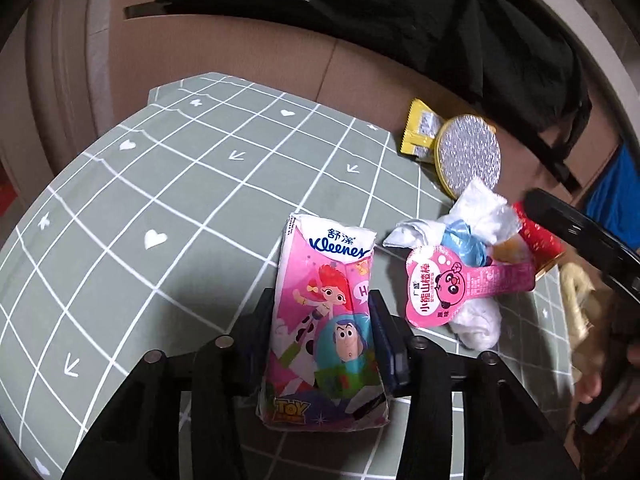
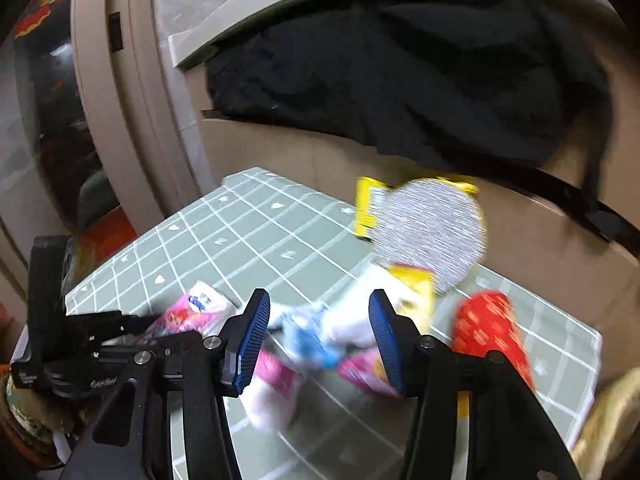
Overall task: Collect trash
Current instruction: 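Close the right gripper on the blue plastic bag and white tissue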
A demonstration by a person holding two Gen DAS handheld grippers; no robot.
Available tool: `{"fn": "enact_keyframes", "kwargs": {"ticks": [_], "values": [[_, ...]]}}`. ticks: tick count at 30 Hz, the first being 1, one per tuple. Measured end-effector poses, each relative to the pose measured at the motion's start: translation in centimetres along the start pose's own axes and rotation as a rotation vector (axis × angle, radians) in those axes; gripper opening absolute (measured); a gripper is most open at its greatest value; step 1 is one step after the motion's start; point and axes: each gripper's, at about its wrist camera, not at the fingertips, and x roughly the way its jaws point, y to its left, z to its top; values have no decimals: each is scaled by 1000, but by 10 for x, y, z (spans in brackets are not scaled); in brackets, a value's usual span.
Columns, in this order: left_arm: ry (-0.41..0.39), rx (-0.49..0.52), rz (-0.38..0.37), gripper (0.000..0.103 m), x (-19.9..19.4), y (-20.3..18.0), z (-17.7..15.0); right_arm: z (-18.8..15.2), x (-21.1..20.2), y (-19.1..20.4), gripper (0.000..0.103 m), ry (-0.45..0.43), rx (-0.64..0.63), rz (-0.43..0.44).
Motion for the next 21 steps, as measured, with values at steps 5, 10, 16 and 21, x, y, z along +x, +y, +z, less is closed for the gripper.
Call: {"fn": "enact_keyframes", "kwargs": {"ticks": [5,10,16,21], "values": [[-18,-2,4,41,-13,7,-6,15,48,7,45,119,-87,95],[-45,-41,-35,41,-35,22,-11,-3,64,4,45,189,-144,85],[-83,-99,-54,41,-51,29,-9,-30,76,12,42,249,-231,1],[-132,-54,-41,41,-65,14,-8,-21,43,8,33,139,-144,9]]}}
